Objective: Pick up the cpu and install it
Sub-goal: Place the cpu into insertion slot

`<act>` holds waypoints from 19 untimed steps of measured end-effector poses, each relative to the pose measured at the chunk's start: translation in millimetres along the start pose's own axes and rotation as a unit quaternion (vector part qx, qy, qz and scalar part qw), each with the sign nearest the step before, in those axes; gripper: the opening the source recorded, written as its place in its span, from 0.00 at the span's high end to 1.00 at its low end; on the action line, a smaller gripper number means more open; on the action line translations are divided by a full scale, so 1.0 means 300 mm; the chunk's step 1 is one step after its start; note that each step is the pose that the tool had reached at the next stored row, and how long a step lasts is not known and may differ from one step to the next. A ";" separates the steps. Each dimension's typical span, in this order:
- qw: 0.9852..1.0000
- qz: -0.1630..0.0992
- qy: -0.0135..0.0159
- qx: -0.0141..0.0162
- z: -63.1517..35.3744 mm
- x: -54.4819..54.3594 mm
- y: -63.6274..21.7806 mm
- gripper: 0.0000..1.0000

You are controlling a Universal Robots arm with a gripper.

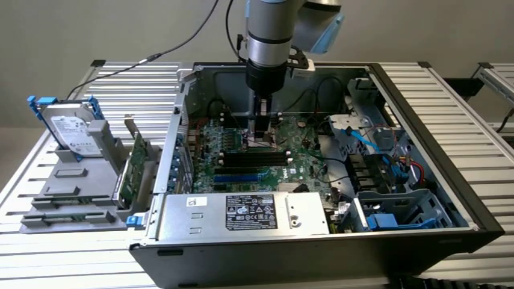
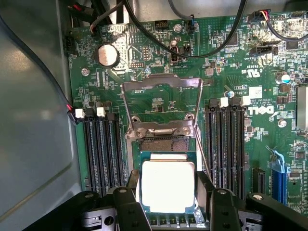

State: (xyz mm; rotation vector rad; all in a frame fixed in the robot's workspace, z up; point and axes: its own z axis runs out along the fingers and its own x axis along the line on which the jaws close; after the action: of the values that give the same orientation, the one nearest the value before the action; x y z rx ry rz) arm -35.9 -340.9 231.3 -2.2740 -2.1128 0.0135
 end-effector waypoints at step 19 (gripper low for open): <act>1.000 -0.001 0.002 -0.028 0.021 -0.002 -0.015 0.45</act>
State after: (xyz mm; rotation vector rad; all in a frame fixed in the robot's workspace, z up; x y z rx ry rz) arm -40.6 -341.0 225.1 -2.2996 -2.1403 -0.0507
